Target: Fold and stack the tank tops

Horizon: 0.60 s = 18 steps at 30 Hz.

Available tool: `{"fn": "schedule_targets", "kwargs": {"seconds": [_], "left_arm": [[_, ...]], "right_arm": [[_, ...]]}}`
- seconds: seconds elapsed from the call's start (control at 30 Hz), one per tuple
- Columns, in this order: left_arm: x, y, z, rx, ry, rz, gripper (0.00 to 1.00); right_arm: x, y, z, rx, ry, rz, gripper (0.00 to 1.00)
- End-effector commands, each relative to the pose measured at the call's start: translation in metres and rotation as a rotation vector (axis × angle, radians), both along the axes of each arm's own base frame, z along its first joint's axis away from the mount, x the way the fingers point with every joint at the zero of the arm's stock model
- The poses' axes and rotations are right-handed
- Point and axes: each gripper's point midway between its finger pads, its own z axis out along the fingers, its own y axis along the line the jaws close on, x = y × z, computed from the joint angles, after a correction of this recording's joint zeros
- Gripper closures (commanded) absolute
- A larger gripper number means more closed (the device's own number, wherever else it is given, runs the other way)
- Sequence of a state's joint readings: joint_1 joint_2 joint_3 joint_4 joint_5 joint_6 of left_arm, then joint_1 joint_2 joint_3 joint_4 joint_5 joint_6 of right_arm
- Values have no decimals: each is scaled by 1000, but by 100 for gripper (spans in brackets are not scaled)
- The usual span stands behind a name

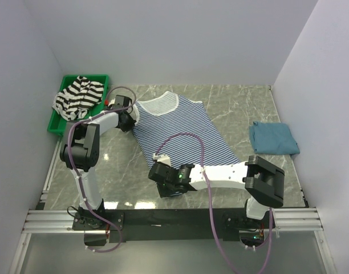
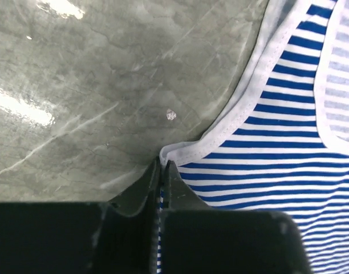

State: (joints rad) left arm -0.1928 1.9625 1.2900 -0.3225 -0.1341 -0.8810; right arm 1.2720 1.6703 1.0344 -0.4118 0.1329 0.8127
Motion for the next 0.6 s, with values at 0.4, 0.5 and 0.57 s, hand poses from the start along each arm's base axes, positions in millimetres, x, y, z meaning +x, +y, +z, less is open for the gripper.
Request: {"fn": "schedule_targets", "kwargs": {"seconds": [0.4, 0.5, 0.57], "left_arm": [[22, 78, 60, 223, -52, 153, 99], [29, 83, 79, 247, -90, 148, 99], [36, 77, 91, 238, -116, 133, 99]], "right_arm": [[-20, 116, 64, 282, 135, 177, 100], [-16, 122, 73, 312, 141, 175, 100], [-9, 116, 74, 334, 155, 159, 100]]}}
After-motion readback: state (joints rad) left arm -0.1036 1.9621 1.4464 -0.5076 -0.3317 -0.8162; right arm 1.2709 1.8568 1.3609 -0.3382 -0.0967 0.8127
